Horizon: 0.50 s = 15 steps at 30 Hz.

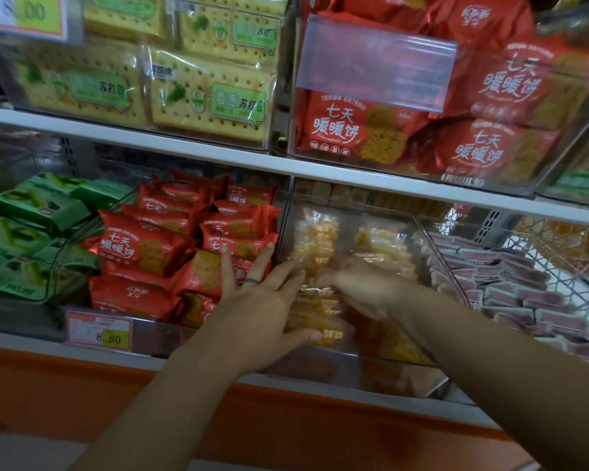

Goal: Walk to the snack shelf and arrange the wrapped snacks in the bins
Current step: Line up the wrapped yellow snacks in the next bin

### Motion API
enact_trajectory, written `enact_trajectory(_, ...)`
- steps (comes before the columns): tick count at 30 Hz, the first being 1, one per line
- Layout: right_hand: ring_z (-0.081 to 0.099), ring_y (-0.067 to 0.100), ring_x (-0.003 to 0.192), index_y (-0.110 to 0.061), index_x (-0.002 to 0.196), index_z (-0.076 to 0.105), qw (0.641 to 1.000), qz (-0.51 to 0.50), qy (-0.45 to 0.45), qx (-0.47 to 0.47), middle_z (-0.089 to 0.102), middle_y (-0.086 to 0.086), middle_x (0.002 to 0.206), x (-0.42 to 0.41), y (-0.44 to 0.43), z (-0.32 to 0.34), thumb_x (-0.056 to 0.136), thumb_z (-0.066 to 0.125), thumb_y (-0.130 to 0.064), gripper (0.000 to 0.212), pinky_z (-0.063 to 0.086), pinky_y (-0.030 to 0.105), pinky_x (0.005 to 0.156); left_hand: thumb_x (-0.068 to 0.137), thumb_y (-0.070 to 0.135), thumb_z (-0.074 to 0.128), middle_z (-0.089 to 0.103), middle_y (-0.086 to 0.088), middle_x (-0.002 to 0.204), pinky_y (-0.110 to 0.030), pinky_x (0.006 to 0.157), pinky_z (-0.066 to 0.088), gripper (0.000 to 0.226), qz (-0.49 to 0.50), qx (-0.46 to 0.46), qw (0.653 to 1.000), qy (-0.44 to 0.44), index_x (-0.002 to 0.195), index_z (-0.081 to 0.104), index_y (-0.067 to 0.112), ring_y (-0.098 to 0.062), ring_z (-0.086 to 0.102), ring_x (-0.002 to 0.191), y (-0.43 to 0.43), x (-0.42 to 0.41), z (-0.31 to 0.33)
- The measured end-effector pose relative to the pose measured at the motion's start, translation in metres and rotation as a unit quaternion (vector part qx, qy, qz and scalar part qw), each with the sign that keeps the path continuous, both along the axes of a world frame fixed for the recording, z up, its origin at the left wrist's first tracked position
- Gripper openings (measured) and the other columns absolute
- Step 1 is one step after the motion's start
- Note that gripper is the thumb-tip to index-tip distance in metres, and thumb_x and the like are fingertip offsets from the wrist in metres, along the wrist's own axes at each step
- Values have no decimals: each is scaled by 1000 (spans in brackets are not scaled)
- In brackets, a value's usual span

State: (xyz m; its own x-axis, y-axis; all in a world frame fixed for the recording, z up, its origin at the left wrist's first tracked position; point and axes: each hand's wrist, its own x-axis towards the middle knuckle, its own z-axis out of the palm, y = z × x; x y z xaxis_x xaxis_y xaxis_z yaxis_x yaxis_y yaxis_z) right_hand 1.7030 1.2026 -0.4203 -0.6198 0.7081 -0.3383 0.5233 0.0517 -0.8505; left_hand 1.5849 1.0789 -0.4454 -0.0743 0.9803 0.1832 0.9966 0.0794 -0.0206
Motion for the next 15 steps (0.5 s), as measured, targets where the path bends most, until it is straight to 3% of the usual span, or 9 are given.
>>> enact_trajectory(2, 51, 13, 110, -10, 119, 47, 1000, 7, -8, 12, 55, 0, 122, 0, -4, -2, 88, 56, -5, 33, 39, 28, 101, 59, 80, -2, -4, 10, 158, -59, 92, -34, 107, 3, 2, 1000, -7, 150, 10, 26, -18, -24, 141, 1, 1, -1)
enact_trajectory(3, 48, 11, 107, -13, 132, 37, 1000, 15, -13, 20, 51, -2, 121, 0, -4, -3, 89, 54, -5, 47, 38, 24, 98, 59, 80, -2, -3, 10, 158, -59, 94, -32, 107, 2, 2, 1000, -9, 150, 11, 26, -18, -24, 141, 1, 2, -1)
enact_trajectory(5, 45, 12, 114, -8, 143, 23, 999, 17, -27, 21, 48, 4, 131, 3, -4, 3, 88, 57, -9, 64, 37, 25, 99, 59, 82, -2, -3, 11, 158, -61, 97, -30, 107, -2, 1, 1000, -22, 150, 11, 27, -17, -24, 141, 2, 3, -1)
enact_trajectory(6, 46, 15, 118, -6, 140, 30, 998, 19, -42, 34, 49, 7, 133, 5, 0, 9, 87, 59, -14, 61, 38, 29, 103, 59, 83, 0, -2, 11, 157, -61, 98, -29, 107, -8, 2, 999, -35, 150, 11, 29, -15, -24, 140, 1, 3, 1)
enact_trajectory(8, 55, 20, 110, -9, 119, 51, 991, 25, -84, 98, 60, 10, 118, 8, 11, 25, 85, 63, -30, 42, 43, 36, 101, 61, 86, 7, 3, 14, 157, -59, 101, -27, 102, -21, 5, 996, -81, 149, 14, 34, -12, -22, 141, -1, 1, 8)
enact_trajectory(9, 58, 21, 106, -12, 113, 54, 983, 30, -94, 152, 63, 9, 112, 11, 16, 31, 82, 63, -36, 40, 44, 39, 99, 63, 86, 12, 7, 16, 156, -57, 103, -26, 97, -23, 11, 994, -111, 148, 17, 38, -9, -18, 141, -1, -1, 15)
enact_trajectory(10, 58, 22, 108, -18, 114, 52, 975, 33, -87, 200, 63, 10, 116, 13, 23, 35, 81, 64, -38, 41, 43, 40, 100, 65, 85, 15, 12, 18, 155, -55, 105, -24, 93, -21, 23, 990, -136, 146, 21, 40, -7, -11, 142, -1, -4, 21)
enact_trajectory(12, 49, 27, 122, -13, 137, 40, 953, 36, -93, 287, 52, 14, 134, 13, 32, 42, 87, 60, -28, 56, 38, 37, 104, 71, 81, 17, 25, 19, 151, -52, 109, -17, 84, 0, 62, 987, -150, 143, 30, 39, -8, 7, 142, 4, -11, 29)
enact_trajectory(15, 47, 30, 123, -4, 132, 45, 921, 53, -150, 356, 51, 17, 133, 9, 44, 38, 93, 54, -21, 43, 36, 28, 93, 91, 59, 35, 35, 14, 145, -52, 112, -8, 55, 60, 85, 983, -150, 140, 38, 34, -12, 26, 137, 16, -18, 29)
